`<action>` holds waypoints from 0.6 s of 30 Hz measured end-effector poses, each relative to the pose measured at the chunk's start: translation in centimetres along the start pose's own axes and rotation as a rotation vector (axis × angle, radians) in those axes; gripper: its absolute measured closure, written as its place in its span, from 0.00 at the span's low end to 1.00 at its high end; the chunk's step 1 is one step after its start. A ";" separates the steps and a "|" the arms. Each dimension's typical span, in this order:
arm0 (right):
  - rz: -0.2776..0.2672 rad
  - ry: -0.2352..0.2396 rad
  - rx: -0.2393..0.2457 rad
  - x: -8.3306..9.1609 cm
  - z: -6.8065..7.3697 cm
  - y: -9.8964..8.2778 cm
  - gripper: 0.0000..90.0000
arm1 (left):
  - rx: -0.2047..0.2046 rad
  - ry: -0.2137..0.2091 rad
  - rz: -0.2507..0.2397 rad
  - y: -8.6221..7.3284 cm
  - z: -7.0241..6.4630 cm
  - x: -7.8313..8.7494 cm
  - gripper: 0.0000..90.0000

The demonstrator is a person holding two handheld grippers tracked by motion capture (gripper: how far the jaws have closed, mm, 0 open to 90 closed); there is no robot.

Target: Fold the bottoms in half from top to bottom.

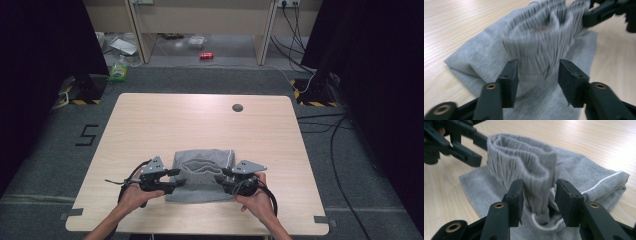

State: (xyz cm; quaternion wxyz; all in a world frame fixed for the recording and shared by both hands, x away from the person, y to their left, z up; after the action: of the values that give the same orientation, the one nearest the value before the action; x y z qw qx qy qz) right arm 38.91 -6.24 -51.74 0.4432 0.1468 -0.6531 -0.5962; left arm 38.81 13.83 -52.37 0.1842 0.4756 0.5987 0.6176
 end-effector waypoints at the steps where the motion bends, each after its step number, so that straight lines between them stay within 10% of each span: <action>1: 0.009 0.002 0.008 0.0 0.1 -0.1 0.64 | -0.002 -0.007 -0.003 0.1 -0.2 0.1 0.54; 11: 0.025 0.019 0.016 1.1 1.2 -1.0 0.61 | 0.052 -0.048 -0.049 0.5 -1.0 1.2 0.51; 18: -0.035 0.026 -0.019 1.9 1.4 0.1 0.58 | 0.084 0.026 -0.081 2.1 0.8 1.0 0.49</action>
State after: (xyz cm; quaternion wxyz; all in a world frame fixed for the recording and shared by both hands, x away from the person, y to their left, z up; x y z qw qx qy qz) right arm 36.81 -6.72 -50.71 0.4427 0.1616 -0.6391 -0.6079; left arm 39.69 14.62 -50.20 0.1813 0.4503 0.6453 0.5899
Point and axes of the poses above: each handheld gripper's, and its own axes: x roughly backward along the jaws, y roughly out of its top, z roughly to its left, the point moved 8 cm from there along -x, roughly forward along the jaws, and after that the axes turned 9 degrees about -z, right-handed, at the moved point
